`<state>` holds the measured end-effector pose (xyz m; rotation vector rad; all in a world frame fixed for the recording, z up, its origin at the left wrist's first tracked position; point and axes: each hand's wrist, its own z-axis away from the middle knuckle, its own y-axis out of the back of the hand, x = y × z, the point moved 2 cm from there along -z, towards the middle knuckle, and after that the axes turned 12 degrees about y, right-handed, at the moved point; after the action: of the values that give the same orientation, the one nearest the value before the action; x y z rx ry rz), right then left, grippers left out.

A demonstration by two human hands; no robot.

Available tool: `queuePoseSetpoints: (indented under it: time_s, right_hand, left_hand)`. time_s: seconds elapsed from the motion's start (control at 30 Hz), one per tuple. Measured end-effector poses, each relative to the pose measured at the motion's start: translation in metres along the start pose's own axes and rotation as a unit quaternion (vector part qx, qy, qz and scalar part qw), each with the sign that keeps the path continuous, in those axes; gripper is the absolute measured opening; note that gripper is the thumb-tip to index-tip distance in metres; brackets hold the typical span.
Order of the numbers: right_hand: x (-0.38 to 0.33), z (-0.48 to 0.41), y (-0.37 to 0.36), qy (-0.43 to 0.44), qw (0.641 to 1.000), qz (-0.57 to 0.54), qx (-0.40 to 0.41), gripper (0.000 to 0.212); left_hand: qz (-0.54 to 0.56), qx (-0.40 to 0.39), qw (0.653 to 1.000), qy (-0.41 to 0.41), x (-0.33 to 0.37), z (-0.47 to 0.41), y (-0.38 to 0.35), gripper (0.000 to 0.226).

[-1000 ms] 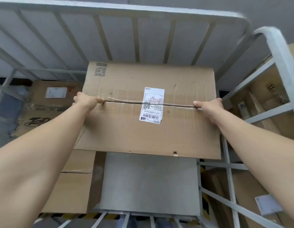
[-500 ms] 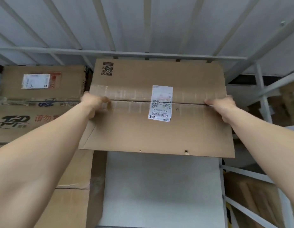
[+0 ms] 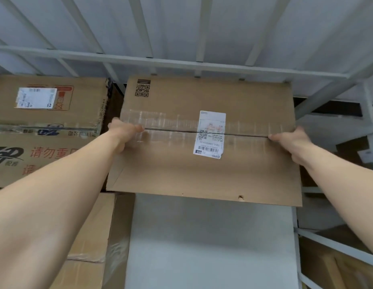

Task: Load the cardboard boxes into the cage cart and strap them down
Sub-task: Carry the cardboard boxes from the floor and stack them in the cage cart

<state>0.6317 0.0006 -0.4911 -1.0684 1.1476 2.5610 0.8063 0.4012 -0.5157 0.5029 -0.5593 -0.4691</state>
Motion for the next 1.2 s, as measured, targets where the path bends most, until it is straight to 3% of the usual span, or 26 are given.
queuePoseSetpoints:
  time_s: [0.2,0.3,0.5,0.63,0.77,0.93,1.03,1.2]
  right_hand:
    - [0.007,-0.007,-0.06,-0.003,0.993,-0.006,-0.119,0.093]
    - [0.009,-0.001,-0.082,0.006,0.987,0.019,-0.156,0.095]
    - [-0.011,0.017,-0.076,0.067,0.981,0.095,-0.158,0.081]
    - [-0.054,0.048,-0.068,0.146,0.957,0.183,-0.173,0.077]
    - [-0.12,0.098,-0.045,0.283,0.887,0.327,-0.163,0.071]
    - [-0.21,0.17,0.025,0.439,0.794,0.409,-0.095,0.055]
    - [-0.263,0.215,0.087,0.5,0.747,0.435,-0.047,0.072]
    - [-0.337,0.301,0.202,0.545,0.692,0.471,0.035,0.087]
  left_hand:
    - [-0.016,-0.037,0.999,0.031,-0.025,-0.029,0.023,0.09]
    - [-0.042,-0.091,0.995,0.024,-0.031,-0.027,0.016,0.098]
    - [-0.109,-0.084,0.989,-0.057,-0.018,0.011,-0.001,0.075]
    - [-0.185,-0.036,0.97,-0.154,0.008,0.064,0.009,0.065]
    - [-0.27,0.028,0.925,-0.266,0.047,0.132,0.031,0.063]
    - [-0.348,0.148,0.821,-0.427,0.099,0.246,0.065,0.056]
    - [-0.359,0.227,0.76,-0.491,0.126,0.325,0.096,0.06]
    - [-0.36,0.319,0.697,-0.532,0.162,0.477,0.153,0.075]
